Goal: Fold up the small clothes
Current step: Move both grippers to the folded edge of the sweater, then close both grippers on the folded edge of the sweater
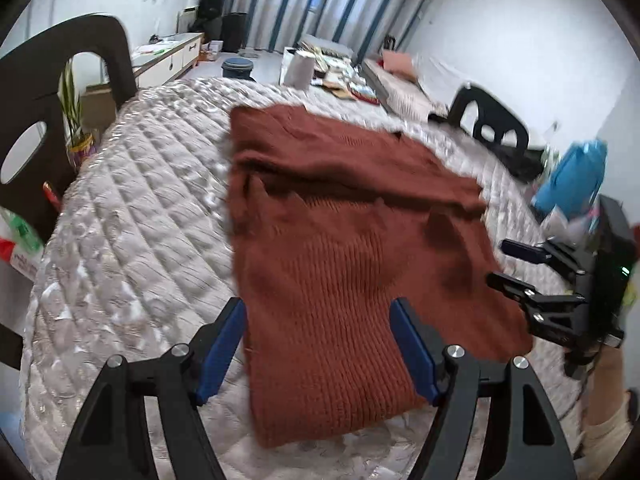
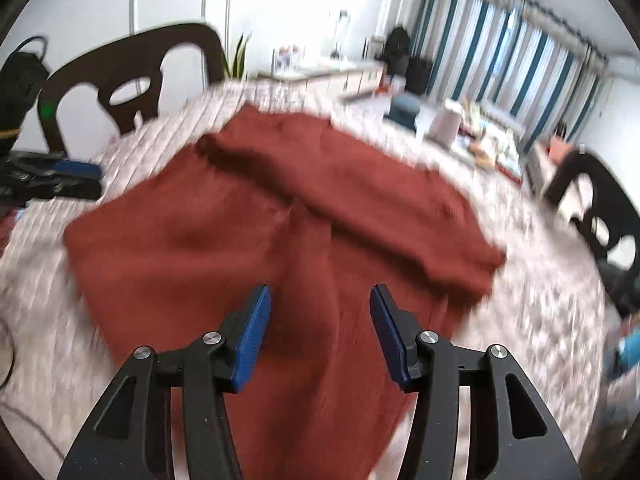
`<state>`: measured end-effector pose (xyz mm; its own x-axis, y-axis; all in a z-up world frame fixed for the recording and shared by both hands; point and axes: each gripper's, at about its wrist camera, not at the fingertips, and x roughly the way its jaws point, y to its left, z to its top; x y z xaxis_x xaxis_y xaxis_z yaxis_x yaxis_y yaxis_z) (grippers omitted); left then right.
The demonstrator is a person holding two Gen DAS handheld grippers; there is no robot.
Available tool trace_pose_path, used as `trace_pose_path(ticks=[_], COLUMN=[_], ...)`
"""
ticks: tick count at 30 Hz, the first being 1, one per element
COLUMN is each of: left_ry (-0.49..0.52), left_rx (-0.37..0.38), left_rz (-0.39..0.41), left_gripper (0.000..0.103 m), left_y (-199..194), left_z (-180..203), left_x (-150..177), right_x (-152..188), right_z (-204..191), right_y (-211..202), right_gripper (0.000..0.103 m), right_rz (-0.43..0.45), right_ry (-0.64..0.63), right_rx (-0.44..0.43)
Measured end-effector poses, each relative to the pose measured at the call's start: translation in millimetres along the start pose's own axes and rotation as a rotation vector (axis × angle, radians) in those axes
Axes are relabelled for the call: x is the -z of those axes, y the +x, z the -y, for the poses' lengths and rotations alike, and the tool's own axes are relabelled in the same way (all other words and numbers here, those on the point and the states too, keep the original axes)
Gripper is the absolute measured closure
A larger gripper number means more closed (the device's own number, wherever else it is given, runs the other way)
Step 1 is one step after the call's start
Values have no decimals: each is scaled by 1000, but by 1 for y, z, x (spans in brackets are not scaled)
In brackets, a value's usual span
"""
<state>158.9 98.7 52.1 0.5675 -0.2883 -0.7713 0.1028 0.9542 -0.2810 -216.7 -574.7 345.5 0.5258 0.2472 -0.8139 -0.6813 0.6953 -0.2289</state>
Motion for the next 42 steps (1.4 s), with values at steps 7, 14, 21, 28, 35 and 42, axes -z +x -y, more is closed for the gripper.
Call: trace_pose_path(ticks=[7,14,21,28,35,42], left_ry=[-7,5,167,547,706,841], left_rx=[-81,-115,-167,-289,-362,-359], left_rz=[-102,-97,-30,9,-24,8], left_gripper=[27,27,22,22,22,19], left_y=[18,-4,-28,-33,-11,3], left_z=[-13,-22,2,51,68,79], left_x=[27,48,65,94,86,86], right_x=[35,61,83,99,95,86], right_z=[22,28,-28,-58,-61,-59], right_y=[12,-29,-64,-55,-30,-22], right_gripper=[49,47,46,46,46,46], right_rz=[-106,-74,46,8,-39,-18], right_ry=[111,247,29,-157,-231,-250], right_rx=[116,208,123,183,262,223])
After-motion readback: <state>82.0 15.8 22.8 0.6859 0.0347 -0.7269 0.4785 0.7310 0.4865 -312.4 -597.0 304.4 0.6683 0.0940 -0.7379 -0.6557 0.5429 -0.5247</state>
